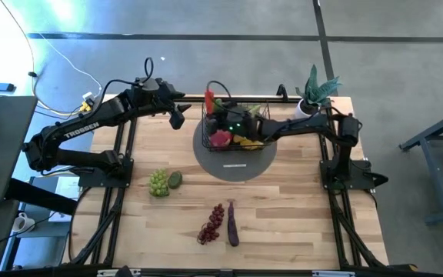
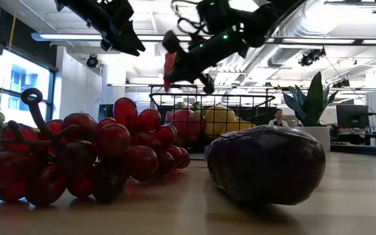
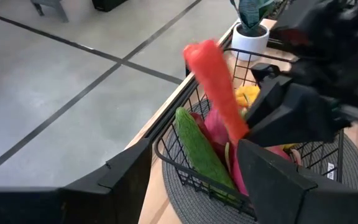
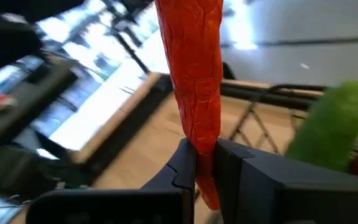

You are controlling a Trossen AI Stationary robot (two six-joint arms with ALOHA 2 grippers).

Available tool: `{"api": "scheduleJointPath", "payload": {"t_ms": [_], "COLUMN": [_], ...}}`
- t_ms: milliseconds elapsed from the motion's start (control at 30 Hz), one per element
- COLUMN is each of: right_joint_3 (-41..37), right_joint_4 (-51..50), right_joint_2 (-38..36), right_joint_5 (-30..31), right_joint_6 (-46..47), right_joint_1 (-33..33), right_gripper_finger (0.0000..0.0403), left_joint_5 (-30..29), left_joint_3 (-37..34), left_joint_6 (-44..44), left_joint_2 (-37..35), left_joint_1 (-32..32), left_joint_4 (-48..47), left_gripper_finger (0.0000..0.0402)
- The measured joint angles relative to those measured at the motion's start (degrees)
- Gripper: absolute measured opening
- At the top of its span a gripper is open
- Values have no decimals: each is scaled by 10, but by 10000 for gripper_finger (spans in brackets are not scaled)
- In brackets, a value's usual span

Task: Build produce basket
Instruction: Put the carrot into the wire basket

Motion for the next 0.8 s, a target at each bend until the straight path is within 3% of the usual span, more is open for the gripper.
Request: {"api": "scheduleJointPath", "payload": {"t_ms": [200,800], "right_joint_3": [48,49], "right_joint_4": [-107,-128], "right_joint_2": [7,35], "right_joint_5": [20,14], "right_joint_6": [12,76], "right_joint_1": [-2,-7], "right_gripper_finger": [12,28], "left_joint_5": [-3,-13], "left_joint_3": [0,0], "left_joint_6": [1,4], "left_joint_2": [0,0], "left_joint_1": [1,1], "left_joint_4": [0,0], "left_gripper_finger": [227,227]}}
